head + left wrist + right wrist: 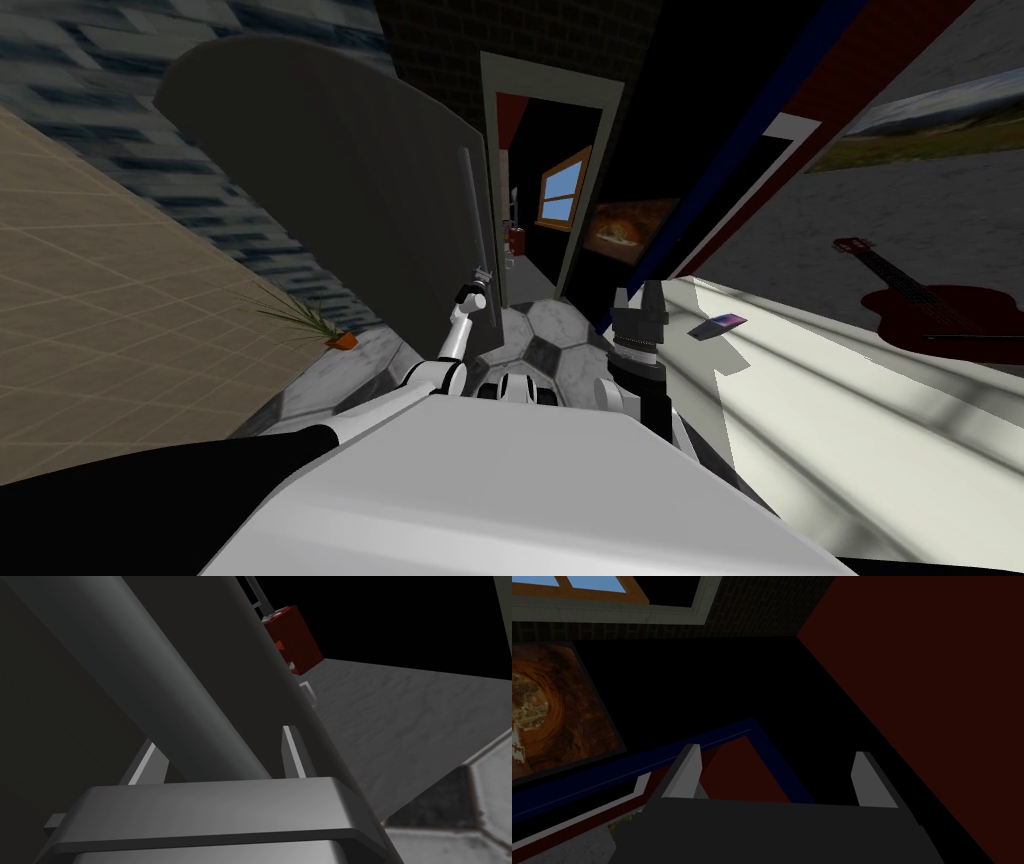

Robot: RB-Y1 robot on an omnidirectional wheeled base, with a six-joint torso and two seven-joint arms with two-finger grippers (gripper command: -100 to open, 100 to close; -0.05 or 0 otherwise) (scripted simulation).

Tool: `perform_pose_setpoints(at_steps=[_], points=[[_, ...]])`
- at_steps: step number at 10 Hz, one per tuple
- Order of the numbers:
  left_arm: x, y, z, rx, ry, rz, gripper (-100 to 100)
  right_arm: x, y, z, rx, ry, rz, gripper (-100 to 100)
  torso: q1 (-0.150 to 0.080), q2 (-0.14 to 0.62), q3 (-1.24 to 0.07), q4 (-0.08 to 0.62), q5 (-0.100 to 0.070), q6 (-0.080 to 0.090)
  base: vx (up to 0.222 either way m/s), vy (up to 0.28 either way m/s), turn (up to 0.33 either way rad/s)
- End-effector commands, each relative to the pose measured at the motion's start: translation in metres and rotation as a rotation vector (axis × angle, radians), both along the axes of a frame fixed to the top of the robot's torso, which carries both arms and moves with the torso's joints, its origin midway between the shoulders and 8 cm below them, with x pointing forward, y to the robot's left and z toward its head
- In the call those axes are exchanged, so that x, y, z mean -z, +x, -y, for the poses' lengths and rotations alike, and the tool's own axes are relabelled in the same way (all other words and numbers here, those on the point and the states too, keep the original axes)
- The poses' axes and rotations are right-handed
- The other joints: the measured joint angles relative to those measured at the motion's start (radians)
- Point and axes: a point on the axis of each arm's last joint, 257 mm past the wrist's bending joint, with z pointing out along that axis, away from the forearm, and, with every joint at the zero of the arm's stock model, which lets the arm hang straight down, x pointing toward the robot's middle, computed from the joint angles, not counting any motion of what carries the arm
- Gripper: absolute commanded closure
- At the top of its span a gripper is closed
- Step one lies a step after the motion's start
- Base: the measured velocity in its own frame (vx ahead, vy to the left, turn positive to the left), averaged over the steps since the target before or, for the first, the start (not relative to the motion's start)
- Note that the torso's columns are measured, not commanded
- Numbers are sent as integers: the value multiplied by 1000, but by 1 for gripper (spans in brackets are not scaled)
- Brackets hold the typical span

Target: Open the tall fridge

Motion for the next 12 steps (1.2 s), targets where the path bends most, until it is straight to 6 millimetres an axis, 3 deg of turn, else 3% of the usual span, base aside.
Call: perform_pose_setpoints(at_steps=[1, 4, 7, 10, 12], points=[[26, -11, -11, -13, 2, -38, 100, 0, 0, 0, 0, 0, 0, 0, 2, 1, 1, 0, 1, -1, -3, -5, -14], [12, -29, -22, -17, -9, -10, 100, 0, 0, 0, 0, 0, 0, 0, -1, -6, -4, 1, -1, 2, 78, -24, -46], [33, -40, -33, -35, -8, -39, 100, 0, 0, 0, 0, 0, 0, 0, 4, 1, 1, -2, 2, -3, 2, -1, -6], [17, -64, -46, -42, -13, -6, 100, 0, 0, 0, 0, 0, 0, 0, 2, -8, -5, -1, 1, 0, 69, -18, -50], [36, -72, -53, -54, -12, -38, 100, 0, 0, 0, 0, 0, 0, 0, 5, -2, 0, -3, 3, -3, 19, -9, -9]])
